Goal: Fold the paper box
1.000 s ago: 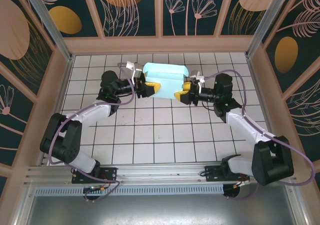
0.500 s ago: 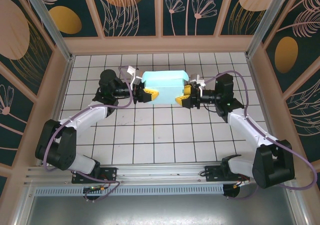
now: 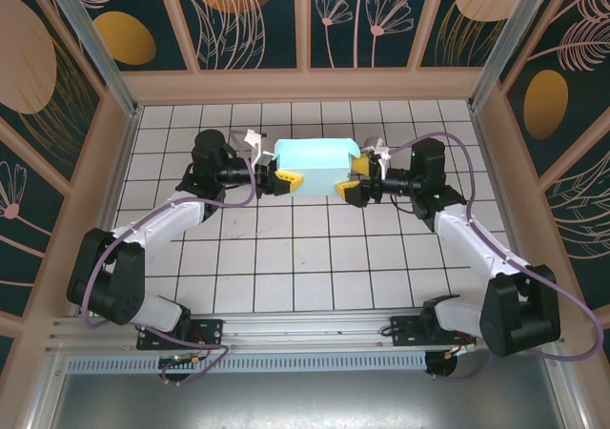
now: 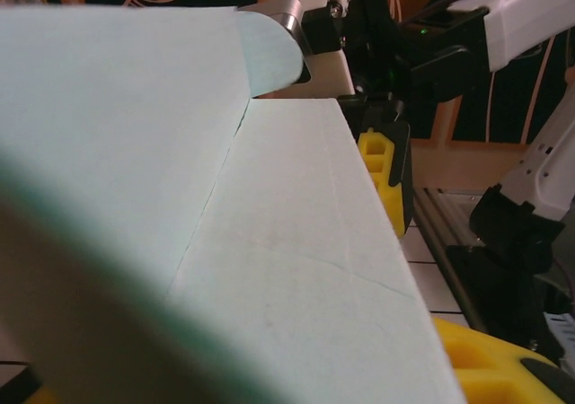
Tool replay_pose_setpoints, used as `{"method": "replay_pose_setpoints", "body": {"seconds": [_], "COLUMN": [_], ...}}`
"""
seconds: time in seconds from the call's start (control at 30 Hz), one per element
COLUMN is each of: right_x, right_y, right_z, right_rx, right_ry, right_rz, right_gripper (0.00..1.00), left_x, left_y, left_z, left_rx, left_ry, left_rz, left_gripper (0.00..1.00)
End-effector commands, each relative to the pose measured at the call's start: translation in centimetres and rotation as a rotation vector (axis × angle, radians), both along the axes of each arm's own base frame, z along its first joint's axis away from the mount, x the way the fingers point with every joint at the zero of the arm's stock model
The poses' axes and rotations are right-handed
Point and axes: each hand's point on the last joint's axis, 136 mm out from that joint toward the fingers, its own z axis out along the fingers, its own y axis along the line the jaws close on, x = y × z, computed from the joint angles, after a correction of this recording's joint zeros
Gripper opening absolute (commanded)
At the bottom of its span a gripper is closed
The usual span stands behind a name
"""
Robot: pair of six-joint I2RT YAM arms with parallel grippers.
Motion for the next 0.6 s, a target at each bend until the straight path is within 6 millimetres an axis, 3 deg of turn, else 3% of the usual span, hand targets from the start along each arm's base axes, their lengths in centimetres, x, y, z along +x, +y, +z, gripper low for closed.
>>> {"method": "replay_pose_setpoints", "body": {"seconds": [0.0, 0.13, 0.4, 0.57], "right_x": [1.3, 1.2, 3.8, 4.9], "right_y": [-1.6, -2.6, -4.9, -4.6], "right_z": [2.0, 2.3, 4.9, 3.9], "right_rx": [-0.020, -0.068, -0.130, -0.199], "right_ry": [-0.077, -0.098, -0.064, -0.030], "right_rz": [-0.130, -0.198, -0.417, -0.448], "right_gripper": [0.80, 0.80, 0.72, 0.72], "left_x": [0.0, 0.9, 2.5, 3.5], "left_y": [-0.2, -0.4, -0.4, -0.4], "left_z": [-1.0, -2.2, -4.8, -7.4], "left_rx": [0.013, 0.022, 0.073, 0.092], "left_ry": [-0.066, -0.057, -0.077, -0.047], "left_rz": [0.003, 0.018, 0.088, 0.137], "left_gripper": [0.31, 0.30, 0.30, 0.29]}}
